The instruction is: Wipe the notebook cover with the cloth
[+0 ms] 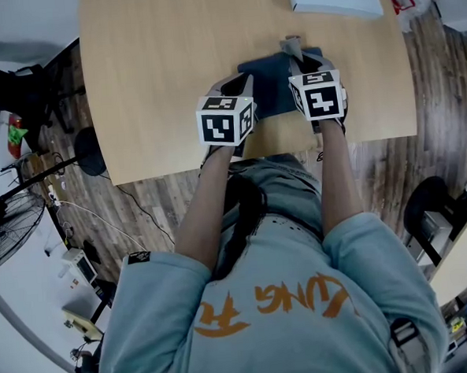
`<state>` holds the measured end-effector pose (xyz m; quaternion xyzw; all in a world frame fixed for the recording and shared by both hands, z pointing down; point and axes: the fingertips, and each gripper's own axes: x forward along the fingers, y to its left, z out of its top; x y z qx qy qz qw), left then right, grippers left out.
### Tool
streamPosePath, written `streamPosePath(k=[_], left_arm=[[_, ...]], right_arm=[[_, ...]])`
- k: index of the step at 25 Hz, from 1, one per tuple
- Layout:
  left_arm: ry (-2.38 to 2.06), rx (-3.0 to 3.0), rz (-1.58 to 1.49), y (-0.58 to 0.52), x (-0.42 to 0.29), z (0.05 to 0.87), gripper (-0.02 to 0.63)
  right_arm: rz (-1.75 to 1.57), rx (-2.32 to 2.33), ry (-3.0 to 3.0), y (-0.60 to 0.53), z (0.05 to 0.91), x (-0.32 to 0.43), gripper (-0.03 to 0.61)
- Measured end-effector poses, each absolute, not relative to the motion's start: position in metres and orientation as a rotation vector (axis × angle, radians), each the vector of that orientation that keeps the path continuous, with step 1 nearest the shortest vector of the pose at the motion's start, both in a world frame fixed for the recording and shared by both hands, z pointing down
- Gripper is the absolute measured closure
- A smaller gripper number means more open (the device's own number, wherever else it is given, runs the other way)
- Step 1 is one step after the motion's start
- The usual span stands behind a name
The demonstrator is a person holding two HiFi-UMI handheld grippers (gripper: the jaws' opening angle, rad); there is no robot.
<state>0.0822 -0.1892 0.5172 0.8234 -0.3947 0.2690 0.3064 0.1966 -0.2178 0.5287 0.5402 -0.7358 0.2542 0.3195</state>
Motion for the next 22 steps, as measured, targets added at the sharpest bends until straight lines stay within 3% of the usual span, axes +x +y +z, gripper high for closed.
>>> streamPosePath(k=[22], left_arm=[[-1.053, 2.209, 0.667, -0.188, 0.086, 0.502, 0.597]], right_arm=[[0.687, 1.585, -1.81, -0.221, 0.529, 0.262, 0.548]])
